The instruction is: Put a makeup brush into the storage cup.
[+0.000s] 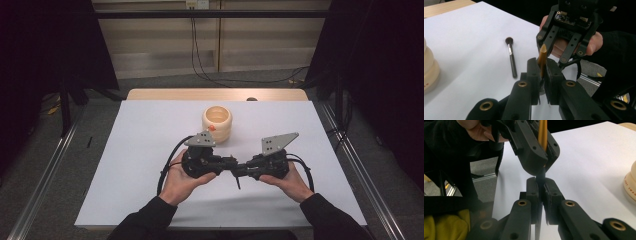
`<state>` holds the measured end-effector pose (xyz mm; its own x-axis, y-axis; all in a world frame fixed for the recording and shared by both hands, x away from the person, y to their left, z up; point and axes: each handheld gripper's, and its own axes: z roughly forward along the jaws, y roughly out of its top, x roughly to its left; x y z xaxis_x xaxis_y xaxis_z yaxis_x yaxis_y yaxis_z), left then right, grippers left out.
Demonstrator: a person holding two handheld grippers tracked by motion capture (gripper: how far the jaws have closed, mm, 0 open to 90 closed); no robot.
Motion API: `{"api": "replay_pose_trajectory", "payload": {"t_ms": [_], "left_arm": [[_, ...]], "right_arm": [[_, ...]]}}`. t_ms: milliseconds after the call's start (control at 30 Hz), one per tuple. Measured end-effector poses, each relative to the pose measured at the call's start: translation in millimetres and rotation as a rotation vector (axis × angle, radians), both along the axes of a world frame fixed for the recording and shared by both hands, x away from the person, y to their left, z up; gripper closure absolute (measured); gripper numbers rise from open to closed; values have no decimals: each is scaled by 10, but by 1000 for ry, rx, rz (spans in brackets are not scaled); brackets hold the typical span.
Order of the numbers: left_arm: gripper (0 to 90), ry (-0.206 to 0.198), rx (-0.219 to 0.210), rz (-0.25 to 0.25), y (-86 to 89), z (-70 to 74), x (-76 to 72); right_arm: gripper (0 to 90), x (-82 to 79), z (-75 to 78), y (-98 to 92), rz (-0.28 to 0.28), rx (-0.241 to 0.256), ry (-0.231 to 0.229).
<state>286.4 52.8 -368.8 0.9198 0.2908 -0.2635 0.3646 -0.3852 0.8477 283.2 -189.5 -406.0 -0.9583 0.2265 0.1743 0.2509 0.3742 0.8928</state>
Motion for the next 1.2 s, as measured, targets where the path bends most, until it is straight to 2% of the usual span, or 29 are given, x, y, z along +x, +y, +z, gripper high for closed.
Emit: {"api": "replay_pose_trajectory", "payload": {"t_ms": [367,500,633,733,833,933,1000,1067,1133,1200], "left_arm": [[827,-28,-40,9,6,-30,1],[760,-57,-63,18,7,-31,-8],[626,-101,-82,60,13,-25,-25],[510,-120,-90,77,32,-25,-12],[345,-119,-99,99,36,-38,-2],[237,-131,-104,117,35,-58,0],[125,-136,-114,124,45,-75,2],[92,-140,-120,143,61,-80,2],[83,-134,-145,139,88,-82,2],[50,-141,-141,146,115,-78,1]], "right_arm": [[844,4,10,-16,-13,10,2],[844,11,11,-30,-28,12,2],[844,16,24,-51,-40,20,2],[844,21,30,-69,-50,27,4],[844,25,28,-77,-56,28,4],[843,26,30,-80,-61,31,1],[844,27,32,-84,-67,33,1],[843,29,33,-90,-75,33,2],[844,32,31,-95,-81,31,0],[843,34,32,-98,-83,32,1]]}}
